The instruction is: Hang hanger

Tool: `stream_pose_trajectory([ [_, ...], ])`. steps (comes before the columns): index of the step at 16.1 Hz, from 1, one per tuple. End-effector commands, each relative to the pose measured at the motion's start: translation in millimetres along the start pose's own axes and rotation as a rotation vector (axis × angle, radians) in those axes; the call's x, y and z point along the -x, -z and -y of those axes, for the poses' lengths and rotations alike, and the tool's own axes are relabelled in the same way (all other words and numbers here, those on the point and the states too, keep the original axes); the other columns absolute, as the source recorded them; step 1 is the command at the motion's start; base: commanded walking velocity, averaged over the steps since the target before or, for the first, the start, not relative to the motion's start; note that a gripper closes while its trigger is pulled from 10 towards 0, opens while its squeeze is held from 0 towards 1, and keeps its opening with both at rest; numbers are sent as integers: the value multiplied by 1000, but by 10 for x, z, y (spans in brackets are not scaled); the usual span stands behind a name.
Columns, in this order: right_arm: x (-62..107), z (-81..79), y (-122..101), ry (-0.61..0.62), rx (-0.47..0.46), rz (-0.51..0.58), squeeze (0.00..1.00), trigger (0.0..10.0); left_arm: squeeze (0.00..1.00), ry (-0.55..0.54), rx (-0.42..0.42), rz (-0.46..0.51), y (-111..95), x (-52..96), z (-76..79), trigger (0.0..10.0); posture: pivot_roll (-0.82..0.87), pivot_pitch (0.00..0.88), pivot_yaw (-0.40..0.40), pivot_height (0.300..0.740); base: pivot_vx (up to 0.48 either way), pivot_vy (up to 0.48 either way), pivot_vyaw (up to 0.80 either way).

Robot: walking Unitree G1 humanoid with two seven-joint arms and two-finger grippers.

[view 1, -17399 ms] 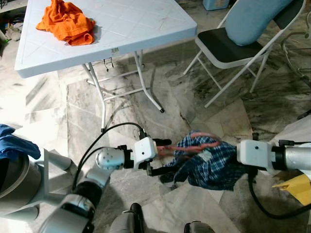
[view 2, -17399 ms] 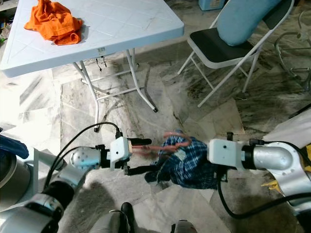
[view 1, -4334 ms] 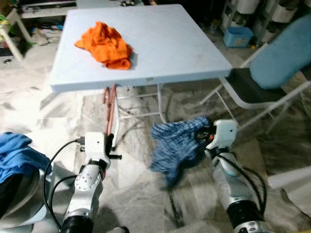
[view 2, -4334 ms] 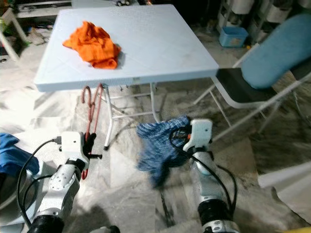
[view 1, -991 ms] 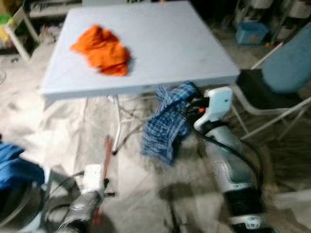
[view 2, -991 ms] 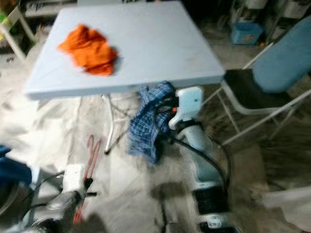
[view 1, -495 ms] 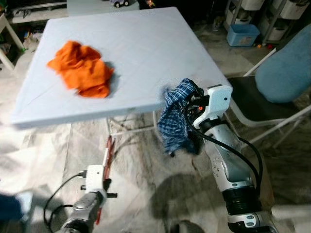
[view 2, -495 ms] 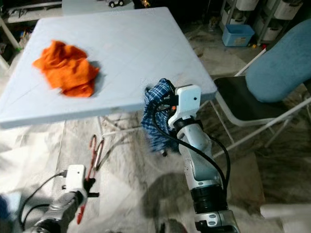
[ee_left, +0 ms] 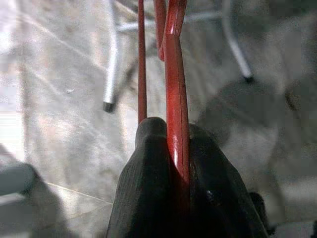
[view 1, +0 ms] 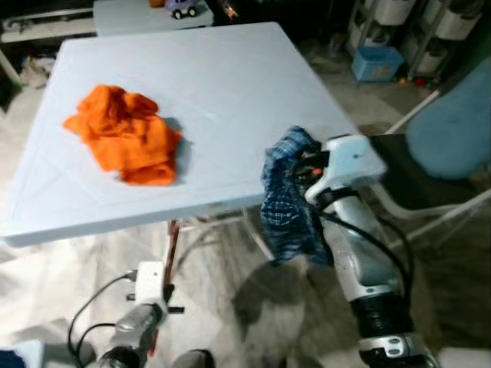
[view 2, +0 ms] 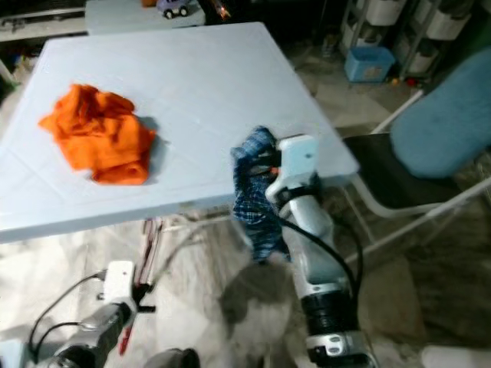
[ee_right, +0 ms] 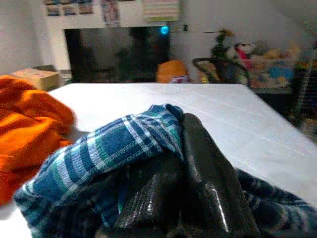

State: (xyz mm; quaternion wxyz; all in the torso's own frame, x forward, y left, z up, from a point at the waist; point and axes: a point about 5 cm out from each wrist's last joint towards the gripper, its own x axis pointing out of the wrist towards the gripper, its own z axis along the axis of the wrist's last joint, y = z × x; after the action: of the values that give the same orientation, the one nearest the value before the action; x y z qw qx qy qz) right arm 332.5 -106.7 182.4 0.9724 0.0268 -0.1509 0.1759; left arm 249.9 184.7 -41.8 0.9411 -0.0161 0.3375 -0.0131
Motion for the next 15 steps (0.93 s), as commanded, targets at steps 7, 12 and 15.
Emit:
stream_pose_trajectory([
  [7,-11,90,-51,13,18,16,0,10000,0,-2,-18,-45,127,21,56,10000,-25,132,-6,740,0,190,0],
  [12,-37,123,-64,14,25,14,0,10000,0,0,-8,-47,154,26,82,10000,-18,134,-22,740,0,0,0],
  [15,-48,122,-53,12,25,8,0,10000,0,-1,-5,-44,164,30,82,10000,-8,141,-23,740,0,0,0],
])
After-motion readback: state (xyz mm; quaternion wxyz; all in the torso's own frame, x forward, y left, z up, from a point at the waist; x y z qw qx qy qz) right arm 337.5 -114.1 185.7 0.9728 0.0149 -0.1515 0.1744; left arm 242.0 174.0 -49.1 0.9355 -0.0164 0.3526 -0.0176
